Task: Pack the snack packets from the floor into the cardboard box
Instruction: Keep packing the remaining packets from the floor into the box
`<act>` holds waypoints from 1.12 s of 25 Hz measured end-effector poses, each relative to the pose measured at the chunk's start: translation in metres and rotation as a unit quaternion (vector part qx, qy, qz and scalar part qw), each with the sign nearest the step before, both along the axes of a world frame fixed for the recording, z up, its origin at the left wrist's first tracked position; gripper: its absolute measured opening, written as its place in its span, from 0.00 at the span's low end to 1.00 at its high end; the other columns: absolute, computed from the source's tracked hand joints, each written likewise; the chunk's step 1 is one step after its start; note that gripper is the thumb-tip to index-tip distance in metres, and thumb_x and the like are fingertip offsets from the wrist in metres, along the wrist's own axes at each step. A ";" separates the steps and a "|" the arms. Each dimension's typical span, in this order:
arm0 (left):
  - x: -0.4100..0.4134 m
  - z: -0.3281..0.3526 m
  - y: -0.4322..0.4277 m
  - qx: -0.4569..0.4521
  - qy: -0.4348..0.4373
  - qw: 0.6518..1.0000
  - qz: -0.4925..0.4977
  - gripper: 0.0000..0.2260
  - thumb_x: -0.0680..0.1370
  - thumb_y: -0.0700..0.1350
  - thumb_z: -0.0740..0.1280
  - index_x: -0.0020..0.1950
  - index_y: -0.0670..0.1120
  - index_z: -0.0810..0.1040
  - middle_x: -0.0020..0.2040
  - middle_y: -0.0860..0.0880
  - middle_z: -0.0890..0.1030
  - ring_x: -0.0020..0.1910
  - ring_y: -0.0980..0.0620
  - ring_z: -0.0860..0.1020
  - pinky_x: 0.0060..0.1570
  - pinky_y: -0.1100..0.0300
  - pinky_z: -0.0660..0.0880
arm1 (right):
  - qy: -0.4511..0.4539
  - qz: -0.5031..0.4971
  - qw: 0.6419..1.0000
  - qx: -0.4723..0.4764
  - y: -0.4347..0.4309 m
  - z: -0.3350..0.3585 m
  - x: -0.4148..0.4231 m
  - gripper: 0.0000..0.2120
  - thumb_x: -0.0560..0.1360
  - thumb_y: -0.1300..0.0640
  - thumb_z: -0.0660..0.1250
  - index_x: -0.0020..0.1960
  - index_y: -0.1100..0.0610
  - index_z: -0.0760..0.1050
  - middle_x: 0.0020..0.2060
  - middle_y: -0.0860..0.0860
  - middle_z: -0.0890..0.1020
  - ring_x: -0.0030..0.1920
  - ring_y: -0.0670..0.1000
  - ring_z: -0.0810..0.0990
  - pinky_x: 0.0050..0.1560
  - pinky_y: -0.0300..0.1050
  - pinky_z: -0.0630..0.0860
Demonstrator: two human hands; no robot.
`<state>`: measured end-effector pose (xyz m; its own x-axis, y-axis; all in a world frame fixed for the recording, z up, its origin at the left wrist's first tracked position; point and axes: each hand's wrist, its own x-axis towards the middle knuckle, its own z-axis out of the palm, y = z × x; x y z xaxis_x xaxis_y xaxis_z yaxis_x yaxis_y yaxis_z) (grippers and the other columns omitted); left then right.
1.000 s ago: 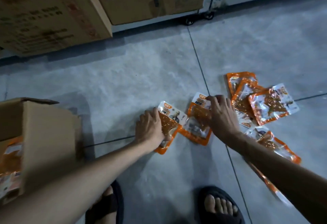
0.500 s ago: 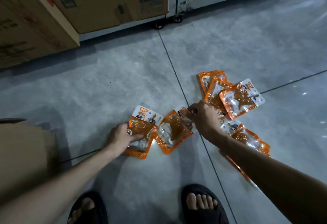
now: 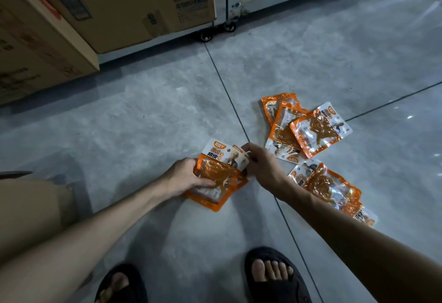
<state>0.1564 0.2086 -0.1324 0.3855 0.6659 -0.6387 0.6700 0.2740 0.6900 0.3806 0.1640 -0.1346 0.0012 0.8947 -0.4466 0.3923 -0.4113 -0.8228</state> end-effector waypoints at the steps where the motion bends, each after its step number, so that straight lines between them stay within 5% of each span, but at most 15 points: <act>1: 0.002 -0.002 -0.001 -0.011 -0.019 1.000 0.017 0.26 0.58 0.49 0.82 0.53 0.48 0.82 0.50 0.50 0.87 0.48 0.53 0.84 0.55 0.56 0.78 | 0.030 -0.016 0.999 -0.011 0.001 0.005 0.001 0.10 0.78 0.68 0.58 0.49 0.60 0.77 0.43 0.61 0.85 0.40 0.55 0.84 0.40 0.54 0.81; 5: 0.005 -0.002 -0.007 -0.060 -0.084 0.992 0.071 0.36 0.61 0.38 0.83 0.64 0.47 0.70 0.53 0.49 0.84 0.50 0.54 0.83 0.50 0.62 0.77 | 0.104 -0.019 0.992 -0.074 -0.003 0.022 0.007 0.09 0.81 0.63 0.60 0.51 0.61 0.79 0.46 0.61 0.85 0.44 0.58 0.84 0.47 0.56 0.81; 9: 0.021 0.000 -0.016 -0.104 -0.129 0.983 0.079 0.17 0.66 0.39 0.79 0.54 0.46 0.82 0.45 0.52 0.88 0.45 0.55 0.86 0.47 0.62 0.78 | 0.106 -0.081 0.987 -0.085 -0.015 0.031 0.023 0.11 0.82 0.56 0.59 0.51 0.56 0.79 0.47 0.58 0.84 0.48 0.55 0.83 0.48 0.52 0.81; 11: 0.024 -0.003 -0.024 -0.128 -0.155 0.971 0.132 0.21 0.62 0.46 0.81 0.52 0.44 0.84 0.46 0.48 0.88 0.46 0.50 0.86 0.47 0.60 0.79 | -0.069 -0.115 0.991 -0.026 -0.028 0.024 0.051 0.10 0.81 0.54 0.61 0.57 0.55 0.77 0.52 0.54 0.82 0.53 0.54 0.81 0.49 0.48 0.79; 13: 0.024 -0.008 -0.032 -0.157 -0.174 0.958 0.164 0.29 0.54 0.52 0.84 0.52 0.43 0.84 0.49 0.44 0.88 0.47 0.48 0.87 0.46 0.59 0.80 | -0.334 -0.093 0.937 -0.029 -0.048 0.015 0.090 0.17 0.78 0.48 0.65 0.63 0.55 0.73 0.60 0.56 0.77 0.59 0.57 0.75 0.57 0.53 0.75; 15: 0.026 -0.011 -0.039 -0.176 -0.187 0.949 0.183 0.29 0.52 0.53 0.84 0.50 0.44 0.85 0.49 0.43 0.88 0.46 0.47 0.87 0.45 0.59 0.81 | -0.452 -0.063 0.880 -0.130 -0.067 0.009 0.119 0.24 0.77 0.46 0.65 0.67 0.58 0.69 0.65 0.60 0.72 0.63 0.61 0.70 0.60 0.57 0.71; 18: 0.032 -0.011 -0.043 -0.193 -0.184 0.942 0.202 0.22 0.60 0.46 0.80 0.51 0.44 0.84 0.48 0.44 0.88 0.46 0.47 0.86 0.47 0.56 0.80 | -0.457 -0.020 0.864 -0.210 -0.075 0.005 0.128 0.21 0.77 0.52 0.64 0.65 0.62 0.68 0.62 0.62 0.72 0.62 0.62 0.71 0.59 0.56 0.71; 24: 0.035 0.000 -0.045 -0.194 -0.179 0.942 0.207 0.17 0.65 0.42 0.76 0.53 0.44 0.83 0.47 0.45 0.88 0.44 0.50 0.87 0.48 0.57 0.81 | -0.467 0.012 0.879 -0.098 -0.065 0.016 0.105 0.06 0.79 0.56 0.62 0.54 0.56 0.68 0.40 0.53 0.80 0.41 0.56 0.80 0.56 0.54 0.74; 28: 0.025 0.012 -0.037 -0.178 -0.201 0.938 0.218 0.14 0.68 0.40 0.74 0.54 0.45 0.83 0.48 0.46 0.88 0.45 0.51 0.87 0.43 0.61 0.80 | -0.402 0.109 0.905 -0.089 -0.050 0.039 0.087 0.17 0.78 0.54 0.66 0.65 0.54 0.71 0.52 0.52 0.83 0.47 0.53 0.85 0.50 0.48 0.81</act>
